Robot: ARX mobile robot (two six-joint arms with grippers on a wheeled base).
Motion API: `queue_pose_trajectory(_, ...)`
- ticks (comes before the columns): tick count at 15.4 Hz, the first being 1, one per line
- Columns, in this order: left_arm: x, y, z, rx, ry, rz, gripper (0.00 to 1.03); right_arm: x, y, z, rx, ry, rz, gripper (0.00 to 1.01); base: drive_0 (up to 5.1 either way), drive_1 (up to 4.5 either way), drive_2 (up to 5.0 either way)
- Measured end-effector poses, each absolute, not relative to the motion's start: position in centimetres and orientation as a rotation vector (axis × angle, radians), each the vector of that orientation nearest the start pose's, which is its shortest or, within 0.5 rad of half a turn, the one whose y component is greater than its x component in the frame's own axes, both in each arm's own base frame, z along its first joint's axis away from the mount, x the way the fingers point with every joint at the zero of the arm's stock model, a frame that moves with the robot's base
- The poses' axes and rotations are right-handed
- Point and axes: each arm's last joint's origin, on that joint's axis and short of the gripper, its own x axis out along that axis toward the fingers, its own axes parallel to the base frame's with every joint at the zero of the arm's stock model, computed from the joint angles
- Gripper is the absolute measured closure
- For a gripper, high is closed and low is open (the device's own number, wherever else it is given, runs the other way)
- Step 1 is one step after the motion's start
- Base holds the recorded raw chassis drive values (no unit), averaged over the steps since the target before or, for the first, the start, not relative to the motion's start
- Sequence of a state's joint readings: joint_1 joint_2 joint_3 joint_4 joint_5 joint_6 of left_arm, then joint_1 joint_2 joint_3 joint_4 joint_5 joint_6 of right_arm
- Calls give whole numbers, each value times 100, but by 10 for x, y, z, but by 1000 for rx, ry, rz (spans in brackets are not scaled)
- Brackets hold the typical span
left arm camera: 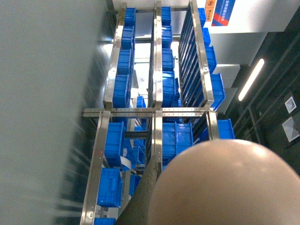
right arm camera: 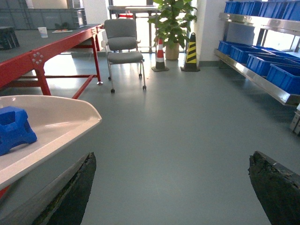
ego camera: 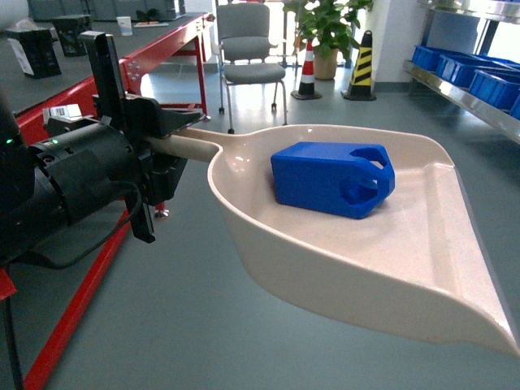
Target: Place part in tray to right shelf
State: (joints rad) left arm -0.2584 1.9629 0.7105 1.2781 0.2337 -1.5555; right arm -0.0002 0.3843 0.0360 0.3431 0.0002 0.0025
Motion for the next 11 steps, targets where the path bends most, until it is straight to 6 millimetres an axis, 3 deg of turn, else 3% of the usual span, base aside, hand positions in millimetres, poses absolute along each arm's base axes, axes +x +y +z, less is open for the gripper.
queue_pose_trajectory(11, 337, -96, 136, -1521, 361, -414, 90, 123, 0, 175, 2, 4, 0, 3, 6, 439, -428)
